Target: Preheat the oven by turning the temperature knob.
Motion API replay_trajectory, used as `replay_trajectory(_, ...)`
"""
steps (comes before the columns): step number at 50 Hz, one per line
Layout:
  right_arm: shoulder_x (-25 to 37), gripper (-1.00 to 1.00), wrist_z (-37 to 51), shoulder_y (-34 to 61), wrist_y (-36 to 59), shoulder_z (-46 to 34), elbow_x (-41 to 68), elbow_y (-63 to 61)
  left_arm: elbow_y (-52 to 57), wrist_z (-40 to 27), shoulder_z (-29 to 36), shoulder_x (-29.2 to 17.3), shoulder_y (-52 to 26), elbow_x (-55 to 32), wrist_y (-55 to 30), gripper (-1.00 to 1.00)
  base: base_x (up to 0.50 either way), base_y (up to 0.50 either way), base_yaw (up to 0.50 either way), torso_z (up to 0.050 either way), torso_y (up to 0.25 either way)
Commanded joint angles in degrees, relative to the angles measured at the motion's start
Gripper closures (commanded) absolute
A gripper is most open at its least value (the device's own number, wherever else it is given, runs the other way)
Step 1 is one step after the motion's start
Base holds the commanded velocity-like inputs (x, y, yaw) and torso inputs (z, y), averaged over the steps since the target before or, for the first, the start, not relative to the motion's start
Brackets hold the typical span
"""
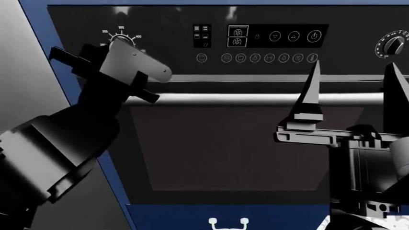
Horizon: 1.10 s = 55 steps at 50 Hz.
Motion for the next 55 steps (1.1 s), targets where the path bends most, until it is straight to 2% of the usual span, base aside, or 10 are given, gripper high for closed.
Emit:
replay_trajectory(1,0.1,-1.0,0.33,0.13,0.09,-0.13,0.31,-0.44,-9.81,5.49,-0.56,1.44,-5.03,7.71,2.11,1.0,0.02,0.0,-0.02,0.011,0.0)
replay_trajectory(8,0.27,-1.0,0.66,0.22,0.24,-0.09,0.67,-0.71,-10.51,5.86,-0.87,1.7,-4.2,7.05,2.63,1.0,0.02,0.0,-0.02,0.001,0.0)
replay_trajectory(23,0.64,-1.0,1.27,0.39,0.43,-0.26,1.34,-0.89,-11.9,6.95,7.35,0.73,-3.81,13.16,5.95,1.0,0.02,0.0,-0.02,0.002,0.0)
replay_trajectory(39,1.11,-1.0,2.0,0.57,0.4,-0.35,2.04,-1.1,-13.03,7.78,9.5,0.76,-3.68,14.47,6.92,1.0,0.02,-0.01,-0.02,0.002,0.0)
replay_trajectory(43,1.26,-1.0,2.12,0.5,0.24,-0.46,2.06,-0.99,-13.17,6.96,14.18,0.03,-4.77,19.53,8.24,1.0,0.02,-0.01,-0.02,0.003,0.0)
replay_trajectory(45,1.34,-1.0,2.2,0.52,0.22,-0.5,2.1,-1.02,-13.35,7.29,13.7,0.24,-4.62,18.78,7.89,1.0,0.02,-0.01,-0.02,0.0,0.0)
replay_trajectory(55,1.66,-1.0,2.64,0.72,0.21,-0.45,2.61,-1.13,-14.56,7.13,21.36,-0.7,-6.62,26.46,10.27,1.0,0.02,-0.01,-0.02,0.002,0.0)
